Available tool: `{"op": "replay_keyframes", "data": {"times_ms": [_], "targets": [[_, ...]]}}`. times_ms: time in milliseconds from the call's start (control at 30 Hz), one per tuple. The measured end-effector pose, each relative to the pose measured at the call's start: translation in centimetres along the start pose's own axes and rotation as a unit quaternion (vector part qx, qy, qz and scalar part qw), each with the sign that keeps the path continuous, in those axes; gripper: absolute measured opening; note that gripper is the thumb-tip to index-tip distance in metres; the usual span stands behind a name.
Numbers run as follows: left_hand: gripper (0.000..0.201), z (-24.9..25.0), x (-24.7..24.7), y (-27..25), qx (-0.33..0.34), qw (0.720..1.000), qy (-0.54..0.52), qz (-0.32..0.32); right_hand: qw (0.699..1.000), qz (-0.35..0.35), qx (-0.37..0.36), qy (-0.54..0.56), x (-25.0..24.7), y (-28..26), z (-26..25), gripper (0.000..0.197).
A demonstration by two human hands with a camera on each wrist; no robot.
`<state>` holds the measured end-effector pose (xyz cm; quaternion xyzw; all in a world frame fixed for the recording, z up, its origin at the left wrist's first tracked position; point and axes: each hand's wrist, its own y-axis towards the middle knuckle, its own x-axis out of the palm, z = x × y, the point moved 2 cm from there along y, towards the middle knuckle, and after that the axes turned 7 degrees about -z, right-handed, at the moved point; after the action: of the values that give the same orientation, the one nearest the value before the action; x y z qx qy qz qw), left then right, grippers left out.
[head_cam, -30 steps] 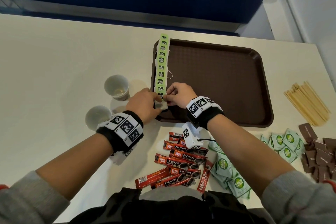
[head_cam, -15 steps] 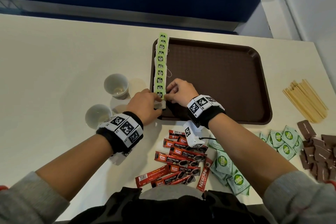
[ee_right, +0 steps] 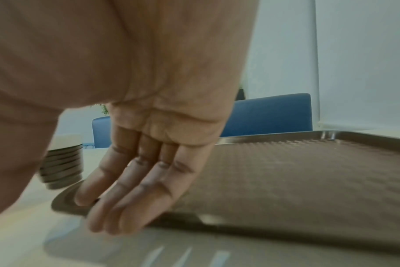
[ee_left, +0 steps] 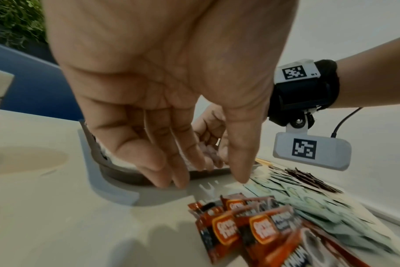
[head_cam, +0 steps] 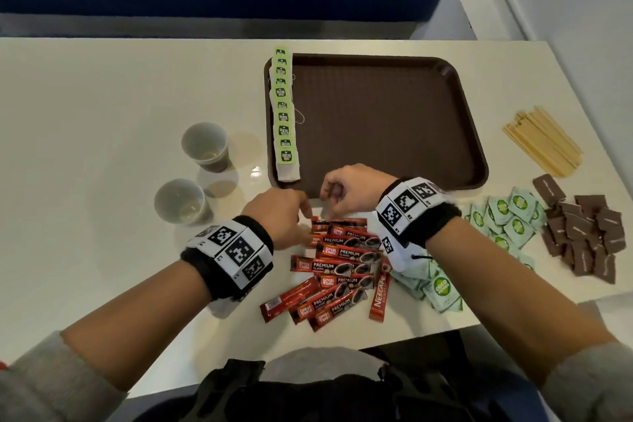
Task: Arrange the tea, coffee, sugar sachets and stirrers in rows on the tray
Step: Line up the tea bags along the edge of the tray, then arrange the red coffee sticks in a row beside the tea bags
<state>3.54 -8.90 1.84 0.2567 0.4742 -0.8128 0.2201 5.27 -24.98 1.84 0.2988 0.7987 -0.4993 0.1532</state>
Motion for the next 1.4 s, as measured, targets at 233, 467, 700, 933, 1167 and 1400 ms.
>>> {"op": "replay_keyframes", "data": {"times_ms": [233,467,700,933,1167,1400], "targets": [[0.082,-0.3,2.9,-1.4,-0.007,0.998,0.061,-0.033,0.998,0.028,0.013,-0.047,4.0,-1.6,0.7,0.084],[0.104,-0.8,6.3,-2.7,-0.038,0.993,0.092,-0.056,0.988,0.04,0.032,-0.147,6.5,-2.3,1.1,0.114],[0.081,-0.5,8.1,-2.7,-0.028,0.999,0.013,0.008,0.993,0.076,0.018,-0.092,7.6,-2.3,2.1,0.095],[0.045,-0.6,8.3,-1.5,-0.031,0.999,0.004,0.039,0.997,0.065,-0.016,-0.043,7.8,-1.3,2.2,0.063],[0.029,-0.9,8.3,-0.3,-0.013,0.998,0.045,0.043,0.996,0.081,-0.016,-0.031,7.5,-1.0,1.7,0.039],[0.026,-1.8,5.9,-0.6,-0.021,0.996,-0.007,0.087,0.994,0.103,-0.008,0.02,5.7,-1.9,1.8,0.042]]}}
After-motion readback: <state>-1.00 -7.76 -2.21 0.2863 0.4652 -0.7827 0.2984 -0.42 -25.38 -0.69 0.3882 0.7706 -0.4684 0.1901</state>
